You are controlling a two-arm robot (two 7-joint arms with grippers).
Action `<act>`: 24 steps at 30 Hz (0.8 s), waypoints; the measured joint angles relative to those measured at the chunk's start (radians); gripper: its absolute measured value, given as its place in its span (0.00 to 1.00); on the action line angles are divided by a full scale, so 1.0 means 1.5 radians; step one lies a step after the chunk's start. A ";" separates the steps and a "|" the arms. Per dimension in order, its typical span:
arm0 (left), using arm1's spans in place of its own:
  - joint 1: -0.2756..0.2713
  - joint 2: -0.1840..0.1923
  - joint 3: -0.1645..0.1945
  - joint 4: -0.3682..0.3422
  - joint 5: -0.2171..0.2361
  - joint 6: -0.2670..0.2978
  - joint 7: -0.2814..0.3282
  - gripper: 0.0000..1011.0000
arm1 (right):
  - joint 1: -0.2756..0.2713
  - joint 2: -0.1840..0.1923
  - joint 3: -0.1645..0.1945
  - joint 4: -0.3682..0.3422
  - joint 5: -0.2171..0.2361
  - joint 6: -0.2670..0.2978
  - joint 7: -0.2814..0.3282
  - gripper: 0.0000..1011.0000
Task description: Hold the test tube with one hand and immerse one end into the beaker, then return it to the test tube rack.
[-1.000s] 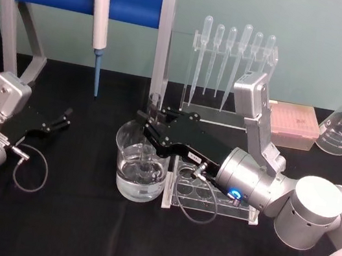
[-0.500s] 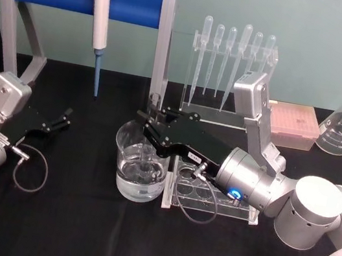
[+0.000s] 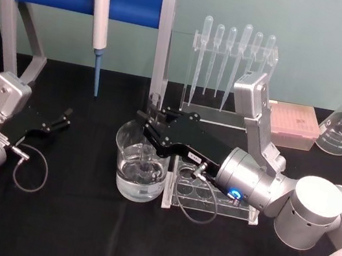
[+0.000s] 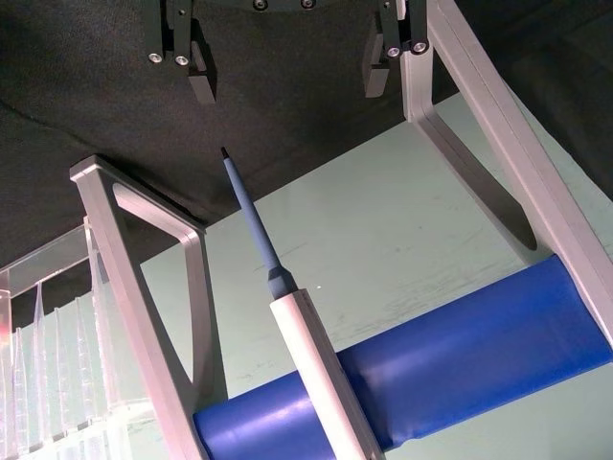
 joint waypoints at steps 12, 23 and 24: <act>0.000 0.000 0.000 0.000 0.000 0.000 0.000 0.99 | 0.000 0.000 0.000 0.000 0.000 0.000 0.000 0.22; 0.000 0.000 0.000 0.000 0.000 0.000 0.000 0.99 | 0.000 0.000 0.000 0.000 0.000 0.000 0.000 0.22; 0.000 0.000 0.000 0.000 0.000 0.000 0.000 0.99 | 0.000 0.000 0.000 0.000 0.000 0.000 0.000 0.22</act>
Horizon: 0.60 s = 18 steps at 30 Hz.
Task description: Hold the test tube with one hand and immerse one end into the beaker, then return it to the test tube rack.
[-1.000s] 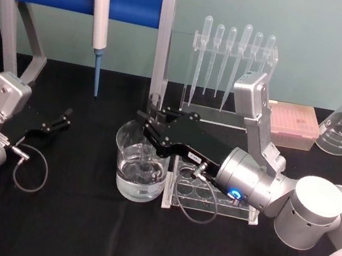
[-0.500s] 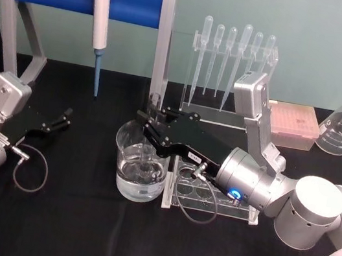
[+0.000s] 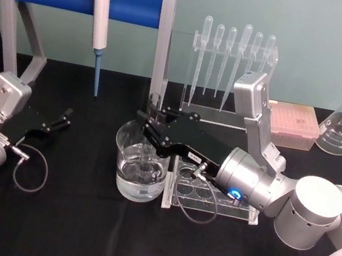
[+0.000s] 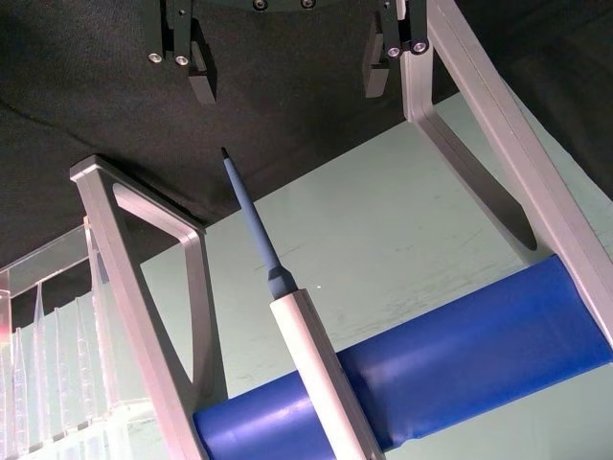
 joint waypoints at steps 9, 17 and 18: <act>0.000 0.000 0.000 0.000 0.000 0.000 0.000 0.99 | 0.000 0.000 0.000 0.000 0.000 0.000 0.000 0.22; 0.000 0.000 0.000 0.000 0.000 0.000 0.000 0.99 | 0.000 0.000 0.000 0.000 0.000 0.000 0.000 0.22; 0.000 0.000 0.000 0.000 0.000 0.000 0.000 0.99 | 0.000 0.000 0.000 0.000 0.000 0.000 0.000 0.22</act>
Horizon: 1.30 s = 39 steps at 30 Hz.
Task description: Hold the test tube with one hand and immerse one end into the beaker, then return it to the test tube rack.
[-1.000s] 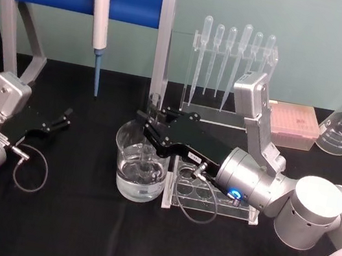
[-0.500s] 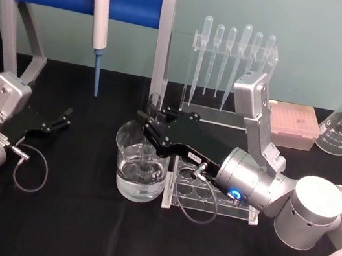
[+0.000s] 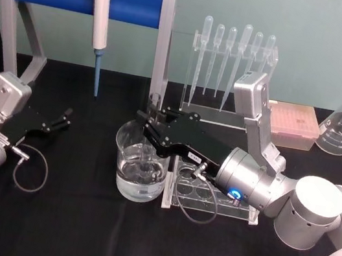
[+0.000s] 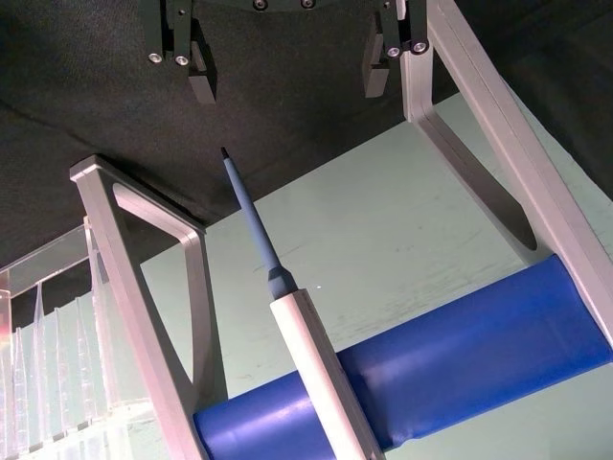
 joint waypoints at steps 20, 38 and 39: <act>0.000 0.000 0.000 0.000 0.000 0.000 0.000 0.99 | 0.006 0.011 0.013 -0.067 -0.003 0.032 -0.007 0.22; 0.000 0.000 0.000 0.000 0.000 0.000 0.000 0.99 | -0.030 0.097 0.092 -0.245 0.067 0.095 -0.057 0.22; 0.000 0.000 0.000 0.000 0.000 0.000 0.000 0.99 | -0.046 0.113 0.103 -0.263 0.073 0.099 -0.065 0.22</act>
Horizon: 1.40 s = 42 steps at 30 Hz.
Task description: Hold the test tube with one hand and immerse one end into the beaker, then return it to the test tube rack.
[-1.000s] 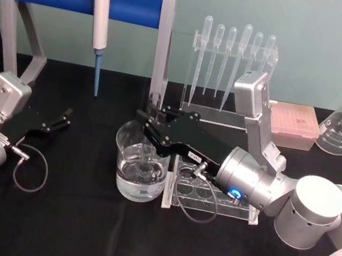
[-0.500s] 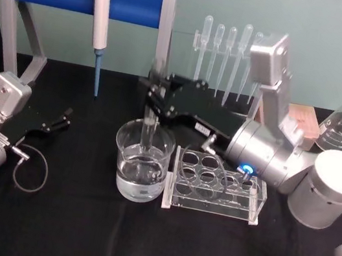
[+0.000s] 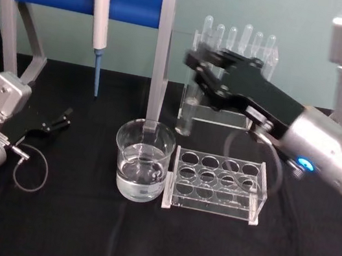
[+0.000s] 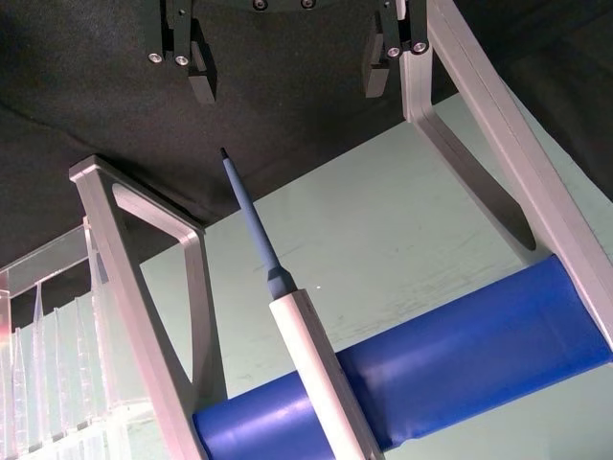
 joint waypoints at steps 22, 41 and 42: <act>0.000 0.000 0.000 0.000 0.000 0.000 0.000 0.99 | -0.105 0.056 0.029 0.015 -0.020 -0.050 -0.010 0.22; 0.000 0.000 0.000 0.000 0.000 0.000 0.000 0.99 | -0.080 0.024 0.016 0.078 -0.048 -0.066 0.012 0.22; 0.000 0.000 0.000 0.000 0.000 0.000 0.000 0.99 | -0.079 0.022 0.015 0.083 -0.050 -0.067 0.014 0.22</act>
